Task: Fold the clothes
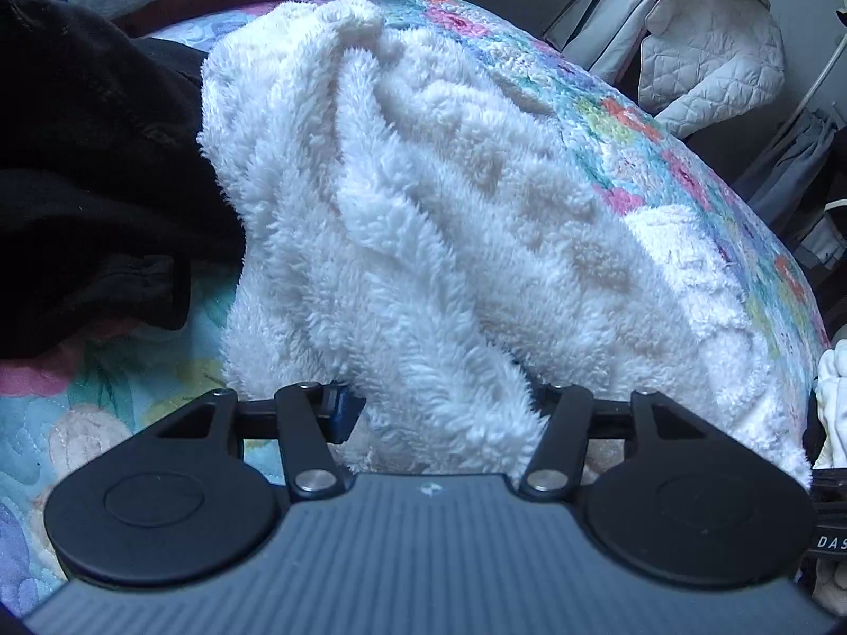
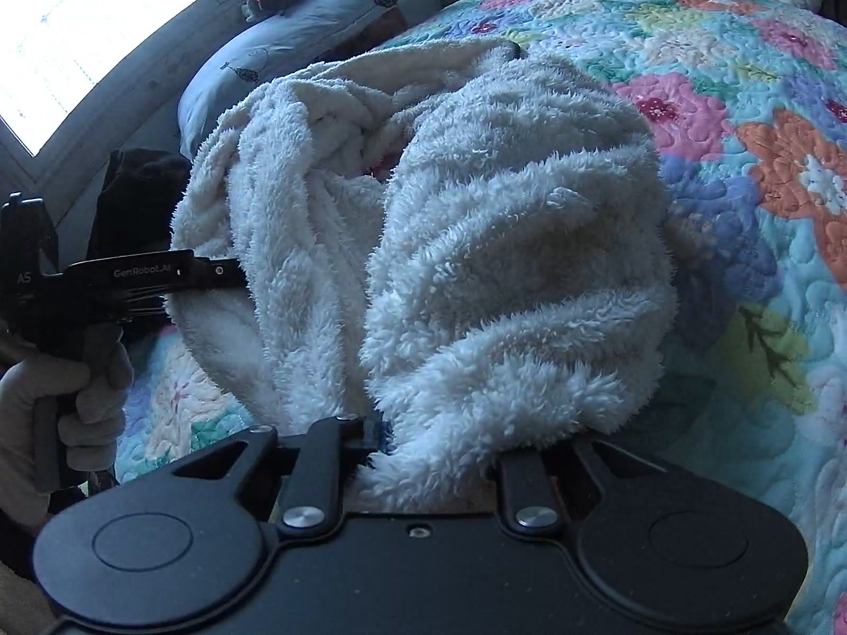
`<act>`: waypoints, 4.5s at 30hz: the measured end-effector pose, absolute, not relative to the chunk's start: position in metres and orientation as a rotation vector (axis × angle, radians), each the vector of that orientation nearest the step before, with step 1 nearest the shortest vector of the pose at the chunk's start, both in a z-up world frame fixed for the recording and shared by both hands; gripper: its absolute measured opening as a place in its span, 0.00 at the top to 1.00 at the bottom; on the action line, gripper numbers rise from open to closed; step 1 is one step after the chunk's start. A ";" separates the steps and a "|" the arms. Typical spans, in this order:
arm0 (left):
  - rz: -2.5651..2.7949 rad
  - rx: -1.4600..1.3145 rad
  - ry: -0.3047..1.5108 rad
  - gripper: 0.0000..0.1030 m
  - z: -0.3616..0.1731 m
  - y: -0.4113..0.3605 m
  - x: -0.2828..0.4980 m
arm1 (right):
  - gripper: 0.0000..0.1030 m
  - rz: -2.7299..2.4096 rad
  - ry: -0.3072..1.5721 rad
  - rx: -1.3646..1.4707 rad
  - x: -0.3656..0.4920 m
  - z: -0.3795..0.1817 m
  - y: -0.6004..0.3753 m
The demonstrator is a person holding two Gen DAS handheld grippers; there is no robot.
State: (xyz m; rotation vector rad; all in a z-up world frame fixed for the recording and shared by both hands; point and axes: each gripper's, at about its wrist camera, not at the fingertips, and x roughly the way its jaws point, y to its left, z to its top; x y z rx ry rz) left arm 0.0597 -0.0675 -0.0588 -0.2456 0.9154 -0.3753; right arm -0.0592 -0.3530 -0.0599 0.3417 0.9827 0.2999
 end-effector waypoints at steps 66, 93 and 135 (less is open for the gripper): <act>-0.180 -0.161 0.593 0.78 0.016 -0.102 0.054 | 0.93 -0.185 0.531 0.162 -0.002 0.056 -0.524; -0.131 -0.216 0.887 0.60 -0.075 -0.070 0.049 | 0.40 0.208 0.900 0.470 -0.097 -0.083 -0.401; -0.176 -0.317 0.909 0.39 -0.097 -0.053 0.055 | 0.77 0.069 0.809 0.712 -0.032 -0.127 -0.397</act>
